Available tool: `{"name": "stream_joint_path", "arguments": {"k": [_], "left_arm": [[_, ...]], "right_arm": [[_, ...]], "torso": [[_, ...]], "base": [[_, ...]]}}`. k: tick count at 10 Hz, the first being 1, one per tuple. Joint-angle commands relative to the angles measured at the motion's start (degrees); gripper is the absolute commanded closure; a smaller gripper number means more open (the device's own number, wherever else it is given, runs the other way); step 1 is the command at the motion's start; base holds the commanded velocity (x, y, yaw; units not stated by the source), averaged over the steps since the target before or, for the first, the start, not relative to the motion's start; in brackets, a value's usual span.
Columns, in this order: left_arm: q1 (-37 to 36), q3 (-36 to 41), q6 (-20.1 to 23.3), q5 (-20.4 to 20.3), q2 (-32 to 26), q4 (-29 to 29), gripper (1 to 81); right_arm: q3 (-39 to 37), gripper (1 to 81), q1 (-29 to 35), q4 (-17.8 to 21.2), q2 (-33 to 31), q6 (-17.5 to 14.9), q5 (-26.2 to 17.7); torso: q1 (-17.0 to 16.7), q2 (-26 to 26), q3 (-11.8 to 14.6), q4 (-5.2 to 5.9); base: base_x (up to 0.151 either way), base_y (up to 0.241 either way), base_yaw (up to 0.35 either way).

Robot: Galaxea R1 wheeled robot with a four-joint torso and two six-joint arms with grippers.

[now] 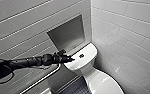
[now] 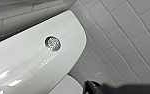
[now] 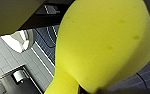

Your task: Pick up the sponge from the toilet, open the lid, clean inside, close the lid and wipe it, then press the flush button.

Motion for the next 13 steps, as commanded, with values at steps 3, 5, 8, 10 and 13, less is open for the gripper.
{"name": "stream_joint_path", "arguments": {"k": [3,5,8,10,13], "left_arm": [[26.94,13.93,0.46,0.93,-16.74,16.07,81.1],[37.68,10.85,0.46,0.93,-13.92,22.43,81.1],[50.26,-1.89,0.37,0.49,-5.75,28.41,81.1],[55.78,-12.83,0.37,-2.56,0.12,29.90,81.1],[63.53,-31.86,0.46,-12.60,7.79,29.99,81.1]], "right_arm": [[1.18,81.1,-1.02,-0.77,0.83,-0.14,-4.31],[0.74,81.1,-0.84,-0.77,1.18,-0.14,-4.31],[-0.40,81.1,-0.92,-0.59,1.98,-0.23,-4.31],[-1.28,81.1,-0.92,-0.77,2.59,-0.23,-4.31],[-2.87,81.1,-0.66,-0.86,3.56,-0.23,-4.31]], "torso": [[0.00,0.00,6.58,0.00],[-0.02,0.00,10.55,-2.14],[-0.11,-0.05,14.53,-6.47],[-0.15,-0.07,17.96,-9.45],[-0.28,-0.15,16.87,-8.44]], "base": [[0.000,0.000,0.000],[0.000,0.000,0.000],[0.000,0.000,0.000],[0.000,0.000,0.000],[0.000,0.000,0.000]]}}
